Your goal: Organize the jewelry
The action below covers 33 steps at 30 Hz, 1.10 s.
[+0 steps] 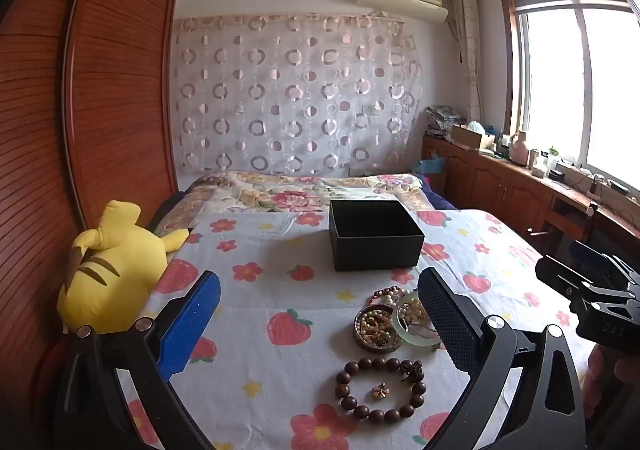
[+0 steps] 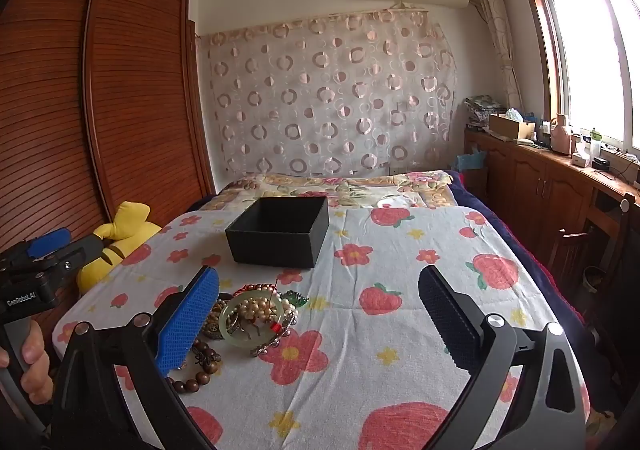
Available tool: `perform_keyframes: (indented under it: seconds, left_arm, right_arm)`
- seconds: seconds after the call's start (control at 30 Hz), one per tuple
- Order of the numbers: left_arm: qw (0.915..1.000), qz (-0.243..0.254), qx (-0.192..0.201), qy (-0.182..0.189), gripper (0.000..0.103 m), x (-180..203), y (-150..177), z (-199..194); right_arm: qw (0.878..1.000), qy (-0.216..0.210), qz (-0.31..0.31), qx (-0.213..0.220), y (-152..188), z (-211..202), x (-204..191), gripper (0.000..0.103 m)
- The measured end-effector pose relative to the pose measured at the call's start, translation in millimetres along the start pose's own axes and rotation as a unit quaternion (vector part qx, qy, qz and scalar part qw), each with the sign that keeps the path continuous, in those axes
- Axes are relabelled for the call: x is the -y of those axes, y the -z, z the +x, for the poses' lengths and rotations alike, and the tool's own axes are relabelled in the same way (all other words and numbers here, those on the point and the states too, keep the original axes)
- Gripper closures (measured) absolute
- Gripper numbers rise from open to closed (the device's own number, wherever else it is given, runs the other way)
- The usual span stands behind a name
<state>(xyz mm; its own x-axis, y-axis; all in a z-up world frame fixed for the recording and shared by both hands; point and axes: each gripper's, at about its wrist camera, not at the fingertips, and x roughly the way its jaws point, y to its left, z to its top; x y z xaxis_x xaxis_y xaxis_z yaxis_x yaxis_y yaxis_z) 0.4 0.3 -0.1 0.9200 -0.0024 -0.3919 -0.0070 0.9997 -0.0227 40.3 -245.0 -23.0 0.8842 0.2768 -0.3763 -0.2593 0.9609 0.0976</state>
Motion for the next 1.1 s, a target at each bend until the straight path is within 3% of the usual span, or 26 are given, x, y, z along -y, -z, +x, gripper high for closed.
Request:
perform_keyframes:
  seconds: [1.1]
  left_arm:
    - [1.0000, 0.002, 0.004, -0.001, 0.007, 0.2, 0.1, -0.3]
  right_arm:
    - [1.000, 0.000, -0.002, 0.001, -0.6, -0.4, -0.9, 0.002]
